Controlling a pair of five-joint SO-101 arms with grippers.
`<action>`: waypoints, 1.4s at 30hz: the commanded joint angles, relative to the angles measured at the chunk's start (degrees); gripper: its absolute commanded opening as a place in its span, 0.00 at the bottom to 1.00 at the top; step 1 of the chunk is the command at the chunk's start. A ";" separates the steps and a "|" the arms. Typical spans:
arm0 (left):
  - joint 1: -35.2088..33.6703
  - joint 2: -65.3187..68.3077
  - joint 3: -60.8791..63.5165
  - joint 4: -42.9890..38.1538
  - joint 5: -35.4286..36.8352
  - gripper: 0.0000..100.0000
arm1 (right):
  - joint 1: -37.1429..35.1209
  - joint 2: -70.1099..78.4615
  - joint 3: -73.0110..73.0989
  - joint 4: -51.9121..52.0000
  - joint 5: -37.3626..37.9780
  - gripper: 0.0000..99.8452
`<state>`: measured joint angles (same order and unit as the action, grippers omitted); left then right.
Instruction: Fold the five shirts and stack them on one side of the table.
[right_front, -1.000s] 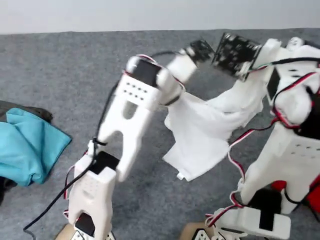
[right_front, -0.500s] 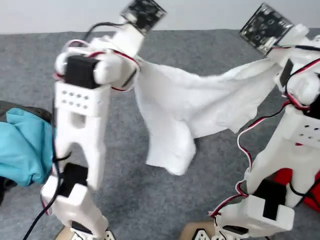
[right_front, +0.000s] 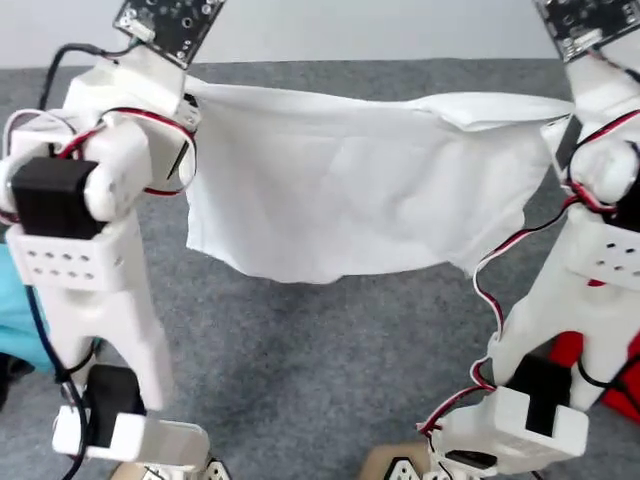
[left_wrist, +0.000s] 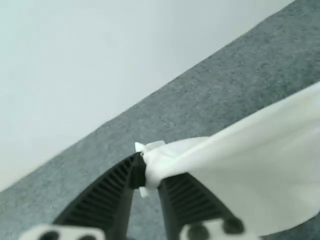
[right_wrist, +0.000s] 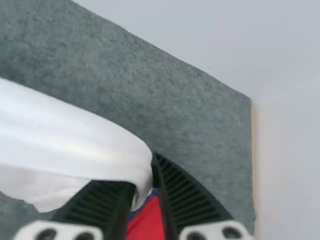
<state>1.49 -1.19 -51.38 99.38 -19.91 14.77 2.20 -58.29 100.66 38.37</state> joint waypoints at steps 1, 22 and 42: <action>-1.41 -3.16 -2.42 -1.14 0.35 0.01 | -1.71 -0.92 -0.62 2.07 -1.32 0.01; -1.58 -14.07 -2.33 -4.57 0.00 0.01 | -7.08 -15.87 -16.79 -13.14 12.13 0.01; -1.58 -34.64 -1.89 1.05 0.09 0.01 | 3.82 -34.15 -16.62 -13.41 20.48 0.01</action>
<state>0.26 -33.71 -52.26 99.38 -20.00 17.85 -30.86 -74.73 88.70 58.15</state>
